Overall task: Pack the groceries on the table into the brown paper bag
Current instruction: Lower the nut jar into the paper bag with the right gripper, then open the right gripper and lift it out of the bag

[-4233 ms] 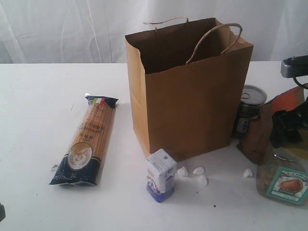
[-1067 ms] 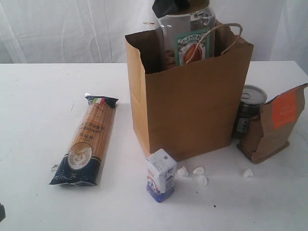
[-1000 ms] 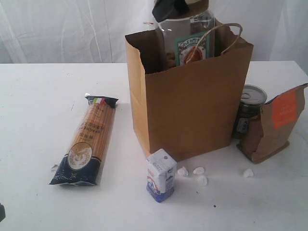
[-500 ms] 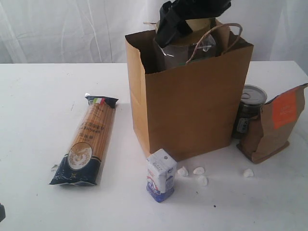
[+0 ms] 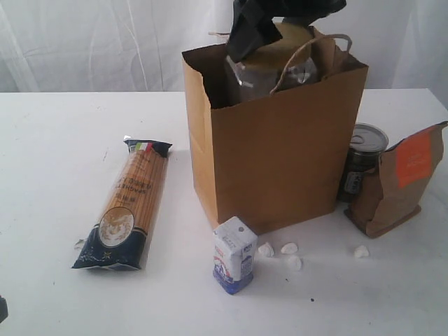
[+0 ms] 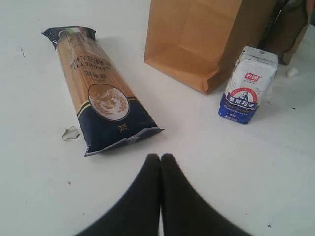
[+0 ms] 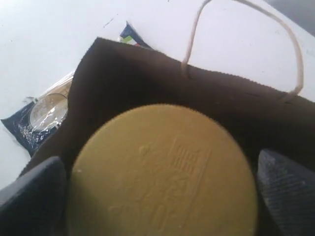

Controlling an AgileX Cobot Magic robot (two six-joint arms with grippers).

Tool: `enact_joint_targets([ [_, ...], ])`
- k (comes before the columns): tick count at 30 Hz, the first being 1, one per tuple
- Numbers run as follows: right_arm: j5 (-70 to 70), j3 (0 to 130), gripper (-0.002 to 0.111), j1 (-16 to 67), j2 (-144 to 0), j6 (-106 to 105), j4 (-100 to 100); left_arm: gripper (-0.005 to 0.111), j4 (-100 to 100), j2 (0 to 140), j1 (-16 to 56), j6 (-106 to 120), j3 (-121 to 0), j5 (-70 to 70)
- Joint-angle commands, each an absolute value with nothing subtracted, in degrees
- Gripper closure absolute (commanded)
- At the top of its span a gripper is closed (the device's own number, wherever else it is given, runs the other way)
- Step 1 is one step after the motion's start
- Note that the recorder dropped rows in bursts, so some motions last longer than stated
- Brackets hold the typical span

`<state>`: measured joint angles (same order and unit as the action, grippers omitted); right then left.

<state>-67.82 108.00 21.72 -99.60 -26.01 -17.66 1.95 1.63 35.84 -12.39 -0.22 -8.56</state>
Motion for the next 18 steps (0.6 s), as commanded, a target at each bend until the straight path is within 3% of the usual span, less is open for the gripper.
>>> enact_joint_targets([
  [1, -65.44, 108.53, 0.003, 21.72, -98.74, -25.04, -17.96, 0.107, 1.92, 1.30, 36.04, -12.72, 0.00, -8.63],
  [15, -65.21, 108.53, 0.003, 21.60, -95.91, -22.15, -17.86, 0.107, 1.81, 1.32, 36.04, -12.72, 0.00, -8.63],
  [17, -64.80, 108.53, 0.007, 21.05, -94.13, -20.24, -17.65, 0.107, 1.81, 1.32, 36.04, -12.72, 0.00, -8.63],
  [18, -64.80, 108.53, 0.016, 20.44, -92.94, -18.70, -17.65, 0.107, 1.81, 1.32, 36.04, -12.72, 0.00, -8.63],
])
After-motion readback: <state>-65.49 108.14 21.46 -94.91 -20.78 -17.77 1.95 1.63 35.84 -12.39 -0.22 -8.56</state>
